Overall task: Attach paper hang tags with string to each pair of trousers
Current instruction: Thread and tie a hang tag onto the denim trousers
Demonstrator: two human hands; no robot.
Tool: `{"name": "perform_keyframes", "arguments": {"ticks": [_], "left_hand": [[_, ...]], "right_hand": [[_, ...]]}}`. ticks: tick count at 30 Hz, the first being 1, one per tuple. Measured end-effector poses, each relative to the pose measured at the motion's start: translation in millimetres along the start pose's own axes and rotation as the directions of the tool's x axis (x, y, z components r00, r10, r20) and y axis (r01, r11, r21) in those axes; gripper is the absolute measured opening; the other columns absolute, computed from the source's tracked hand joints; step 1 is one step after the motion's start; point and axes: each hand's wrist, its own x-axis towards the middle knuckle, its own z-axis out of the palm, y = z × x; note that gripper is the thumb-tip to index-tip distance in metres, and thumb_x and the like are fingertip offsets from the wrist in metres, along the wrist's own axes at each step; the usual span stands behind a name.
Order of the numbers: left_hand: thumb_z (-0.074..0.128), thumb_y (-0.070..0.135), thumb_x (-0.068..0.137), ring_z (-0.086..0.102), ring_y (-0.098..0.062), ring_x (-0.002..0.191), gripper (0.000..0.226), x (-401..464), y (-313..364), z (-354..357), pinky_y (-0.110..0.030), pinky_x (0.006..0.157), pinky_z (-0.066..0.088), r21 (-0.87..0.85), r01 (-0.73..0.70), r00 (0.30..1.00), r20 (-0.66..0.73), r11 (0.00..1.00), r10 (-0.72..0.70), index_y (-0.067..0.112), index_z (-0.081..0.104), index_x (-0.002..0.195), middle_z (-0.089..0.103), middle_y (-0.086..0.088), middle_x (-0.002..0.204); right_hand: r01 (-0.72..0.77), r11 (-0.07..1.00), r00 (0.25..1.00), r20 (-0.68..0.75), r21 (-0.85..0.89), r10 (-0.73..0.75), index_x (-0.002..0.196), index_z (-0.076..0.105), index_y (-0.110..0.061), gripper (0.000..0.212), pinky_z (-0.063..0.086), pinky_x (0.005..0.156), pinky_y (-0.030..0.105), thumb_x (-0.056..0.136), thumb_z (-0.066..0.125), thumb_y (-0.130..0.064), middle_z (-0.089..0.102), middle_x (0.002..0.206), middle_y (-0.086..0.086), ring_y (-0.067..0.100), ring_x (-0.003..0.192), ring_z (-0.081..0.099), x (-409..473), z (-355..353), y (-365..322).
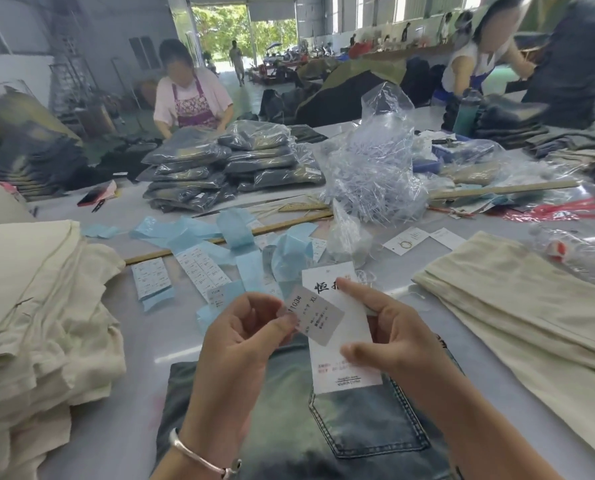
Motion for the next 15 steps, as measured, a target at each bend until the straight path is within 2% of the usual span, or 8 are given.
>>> {"name": "perform_keyframes", "arguments": {"ticks": [3,6,8,11,15], "left_hand": [[0.069,-0.006,0.079,0.070,-0.027,0.083,0.017,12,8,7,-0.029,0.072,0.058,0.074,0.049,0.995,0.084,0.996,-0.055,0.009,0.062,0.079,0.072,-0.014,0.081],[0.072,0.002,0.067,0.068,-0.039,0.090,0.024,20,13,19,-0.042,0.078,0.060,0.140,0.076,0.973,0.206,0.987,-0.104,0.003,0.059,0.087,0.072,-0.017,0.085],[0.071,0.006,0.062,0.067,-0.041,0.090,0.030,23,14,28,-0.047,0.082,0.059,0.217,0.058,0.969,0.224,0.974,-0.108,0.004,0.059,0.090,0.071,-0.014,0.084],[0.074,0.012,0.059,0.065,-0.039,0.085,0.032,25,14,41,-0.048,0.080,0.058,0.346,0.001,0.977,0.198,0.938,-0.074,0.011,0.060,0.089,0.070,-0.013,0.084],[0.077,0.020,0.056,0.064,-0.020,0.067,0.035,25,13,54,-0.036,0.065,0.056,0.448,-0.029,0.984,0.168,0.894,-0.052,0.019,0.060,0.085,0.070,-0.002,0.077]], "right_hand": [[-0.014,1.000,0.993,0.116,-0.013,0.015,0.144,0.036,-0.028,0.091,0.055,0.077,0.039,0.066,0.074,-0.001,0.069,0.114,0.013,0.030,0.100,0.068,2,-12,-1],[0.007,0.999,0.983,0.181,-0.034,-0.001,0.145,0.032,-0.032,0.095,0.053,0.085,0.042,0.064,0.074,-0.005,0.066,0.121,0.010,0.029,0.108,0.065,4,-22,-3],[0.015,1.000,0.978,0.206,-0.015,-0.011,0.146,0.031,-0.031,0.095,0.053,0.088,0.044,0.066,0.074,-0.002,0.064,0.125,0.008,0.028,0.112,0.063,4,-27,-3],[0.021,1.000,0.975,0.219,-0.008,-0.019,0.147,0.030,-0.028,0.094,0.052,0.093,0.051,0.069,0.070,0.005,0.064,0.125,0.010,0.029,0.111,0.064,3,-36,-5],[0.017,1.000,0.971,0.237,-0.008,-0.015,0.147,0.029,-0.030,0.094,0.053,0.091,0.047,0.070,0.069,0.007,0.066,0.121,0.011,0.030,0.107,0.065,2,-47,-7]]}}
